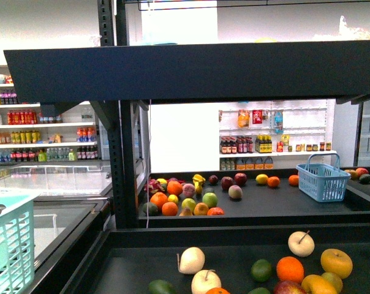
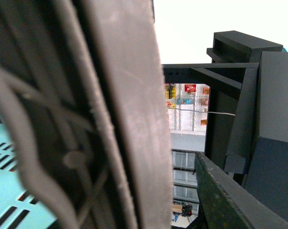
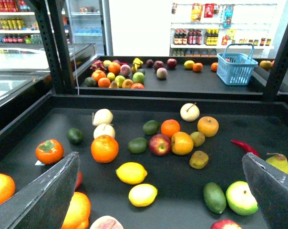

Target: Pick lemon from shelf

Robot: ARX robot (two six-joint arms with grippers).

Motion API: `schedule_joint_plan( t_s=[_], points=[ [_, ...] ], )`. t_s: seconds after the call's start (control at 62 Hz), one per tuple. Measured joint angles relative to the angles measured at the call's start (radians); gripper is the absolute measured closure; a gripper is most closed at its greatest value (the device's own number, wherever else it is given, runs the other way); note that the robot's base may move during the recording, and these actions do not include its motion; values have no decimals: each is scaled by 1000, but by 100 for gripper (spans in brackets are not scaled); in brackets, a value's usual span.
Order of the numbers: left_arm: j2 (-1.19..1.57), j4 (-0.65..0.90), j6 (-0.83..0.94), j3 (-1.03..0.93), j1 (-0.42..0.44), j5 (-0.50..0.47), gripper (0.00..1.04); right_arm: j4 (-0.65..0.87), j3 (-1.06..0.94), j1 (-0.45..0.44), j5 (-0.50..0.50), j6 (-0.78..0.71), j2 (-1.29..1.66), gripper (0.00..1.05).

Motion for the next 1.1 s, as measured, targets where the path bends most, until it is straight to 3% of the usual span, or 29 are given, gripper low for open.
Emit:
schedule_joint_plan(
  t_s=[0.097, 0.323, 0.694, 1.097],
  points=[
    [-29, -10, -6, -38, -6, 16, 89, 0, 0, 0, 0, 0, 0, 2],
    [-148, -53, 137, -108, -56, 38, 93, 0, 0, 0, 0, 0, 0, 2],
    [-407, -164, 368, -232, -351, 138, 95, 0, 0, 0, 0, 0, 0, 2],
    [-365, -161, 470, -241, -682, 167, 96, 0, 0, 0, 0, 0, 0, 2]
  ],
)
